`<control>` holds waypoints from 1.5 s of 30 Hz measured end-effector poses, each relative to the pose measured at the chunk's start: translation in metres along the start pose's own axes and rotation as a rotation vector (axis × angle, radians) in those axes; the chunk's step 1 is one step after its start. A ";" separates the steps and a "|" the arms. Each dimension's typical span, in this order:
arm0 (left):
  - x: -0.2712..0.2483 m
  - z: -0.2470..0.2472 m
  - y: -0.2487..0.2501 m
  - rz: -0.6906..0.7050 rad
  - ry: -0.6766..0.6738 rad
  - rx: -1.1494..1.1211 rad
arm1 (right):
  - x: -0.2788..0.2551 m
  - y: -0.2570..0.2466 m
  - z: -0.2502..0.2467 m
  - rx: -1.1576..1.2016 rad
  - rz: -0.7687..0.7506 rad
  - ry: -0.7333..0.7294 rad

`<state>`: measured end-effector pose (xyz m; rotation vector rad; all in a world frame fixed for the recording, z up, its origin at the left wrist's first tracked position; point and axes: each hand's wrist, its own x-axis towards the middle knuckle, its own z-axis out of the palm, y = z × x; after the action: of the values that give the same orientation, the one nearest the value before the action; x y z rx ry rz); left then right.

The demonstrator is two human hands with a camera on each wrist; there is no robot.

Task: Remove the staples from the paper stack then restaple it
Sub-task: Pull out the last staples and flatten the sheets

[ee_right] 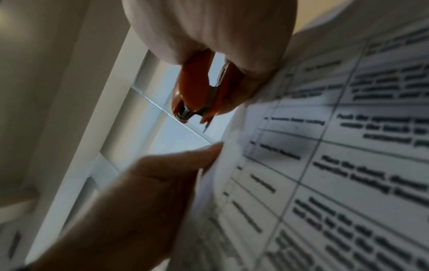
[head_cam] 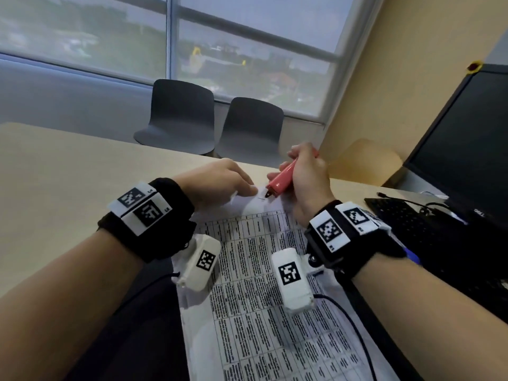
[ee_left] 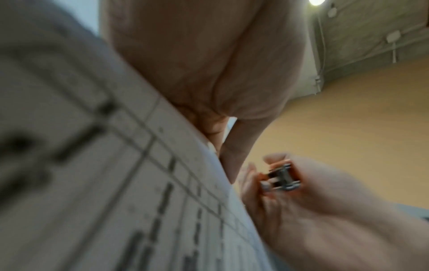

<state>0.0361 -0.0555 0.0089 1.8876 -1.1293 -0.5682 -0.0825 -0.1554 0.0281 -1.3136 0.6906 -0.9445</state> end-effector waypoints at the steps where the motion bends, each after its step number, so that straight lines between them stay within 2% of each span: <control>1: -0.001 0.001 0.001 -0.002 0.001 -0.005 | 0.002 0.003 0.003 -0.016 -0.024 0.015; 11: -0.007 -0.001 0.010 -0.045 -0.018 0.011 | 0.013 0.011 0.013 -0.129 -0.150 0.078; 20: -0.008 0.001 0.012 -0.108 -0.018 -0.045 | 0.001 0.011 0.015 -0.222 -0.376 0.065; 27: -0.012 0.003 0.015 -0.112 0.024 -0.103 | 0.007 0.011 0.014 -0.163 -0.286 0.024; 37: -0.010 0.006 0.013 -0.098 -0.004 -0.127 | 0.022 0.010 0.016 -0.216 0.044 -0.013; 42: -0.009 0.006 0.013 -0.079 -0.008 -0.101 | 0.020 0.013 0.018 -0.299 0.041 -0.026; 45: -0.009 0.003 0.012 -0.074 -0.056 -0.030 | 0.021 0.007 0.012 -0.200 0.000 0.014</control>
<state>0.0240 -0.0518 0.0167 1.9047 -1.0843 -0.6798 -0.0608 -0.1676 0.0246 -1.4832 0.8128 -0.9030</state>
